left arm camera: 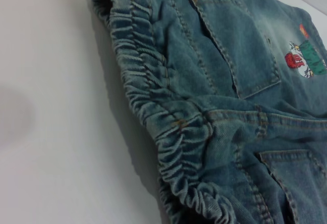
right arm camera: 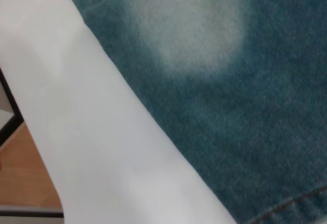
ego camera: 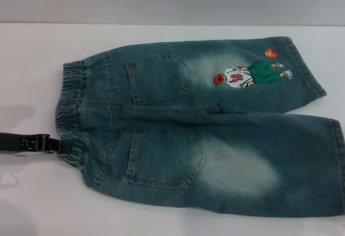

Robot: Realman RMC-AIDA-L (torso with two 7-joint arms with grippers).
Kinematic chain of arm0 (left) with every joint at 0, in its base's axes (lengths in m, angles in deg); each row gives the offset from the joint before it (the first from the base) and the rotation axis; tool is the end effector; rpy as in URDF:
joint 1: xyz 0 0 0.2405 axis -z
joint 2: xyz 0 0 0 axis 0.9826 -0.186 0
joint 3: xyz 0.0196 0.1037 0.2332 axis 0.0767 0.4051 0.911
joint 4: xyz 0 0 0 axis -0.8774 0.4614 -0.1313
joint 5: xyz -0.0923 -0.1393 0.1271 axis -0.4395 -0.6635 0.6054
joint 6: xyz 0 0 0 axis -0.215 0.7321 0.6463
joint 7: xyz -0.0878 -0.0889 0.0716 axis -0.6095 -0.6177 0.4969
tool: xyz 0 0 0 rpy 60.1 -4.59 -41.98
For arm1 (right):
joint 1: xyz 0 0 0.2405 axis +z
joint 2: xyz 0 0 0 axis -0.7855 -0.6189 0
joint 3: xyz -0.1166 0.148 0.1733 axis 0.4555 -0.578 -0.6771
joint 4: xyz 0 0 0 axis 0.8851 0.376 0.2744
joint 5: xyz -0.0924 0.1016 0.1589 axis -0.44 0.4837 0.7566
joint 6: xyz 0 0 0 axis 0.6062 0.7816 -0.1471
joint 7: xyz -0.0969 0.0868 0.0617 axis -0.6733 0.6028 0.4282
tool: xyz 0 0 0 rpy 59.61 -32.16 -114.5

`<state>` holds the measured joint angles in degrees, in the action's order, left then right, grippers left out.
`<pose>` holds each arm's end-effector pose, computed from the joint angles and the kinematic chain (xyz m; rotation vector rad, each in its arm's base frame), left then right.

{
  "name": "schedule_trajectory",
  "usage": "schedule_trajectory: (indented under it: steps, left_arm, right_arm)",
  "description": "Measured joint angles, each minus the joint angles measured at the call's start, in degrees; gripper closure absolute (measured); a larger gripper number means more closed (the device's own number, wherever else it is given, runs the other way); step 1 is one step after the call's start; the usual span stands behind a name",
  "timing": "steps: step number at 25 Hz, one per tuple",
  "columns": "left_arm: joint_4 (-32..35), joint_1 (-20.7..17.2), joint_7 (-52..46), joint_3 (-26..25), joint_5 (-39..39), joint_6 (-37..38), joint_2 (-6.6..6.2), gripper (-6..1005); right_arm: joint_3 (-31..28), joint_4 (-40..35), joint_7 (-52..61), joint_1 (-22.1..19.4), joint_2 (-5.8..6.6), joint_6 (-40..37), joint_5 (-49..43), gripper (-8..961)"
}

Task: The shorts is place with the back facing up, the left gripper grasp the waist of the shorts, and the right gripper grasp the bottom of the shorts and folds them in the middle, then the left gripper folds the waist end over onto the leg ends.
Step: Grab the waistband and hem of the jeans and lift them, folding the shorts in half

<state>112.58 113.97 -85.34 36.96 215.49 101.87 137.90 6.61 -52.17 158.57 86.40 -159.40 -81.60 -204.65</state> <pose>-0.3362 0.3211 0.0428 -2.3077 -1.7669 -0.2494 0.3397 0.2832 0.0704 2.8687 -1.1627 0.3822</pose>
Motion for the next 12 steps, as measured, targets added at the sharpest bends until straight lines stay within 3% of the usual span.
schedule_trajectory:
  steps: [12]
  left_arm:
    - [0.01,0.09,0.0,0.24,0.0,0.0,0.07,886]
  right_arm:
    - [0.05,-0.72,0.07,1.79,-0.44,0.51,2.51,251]
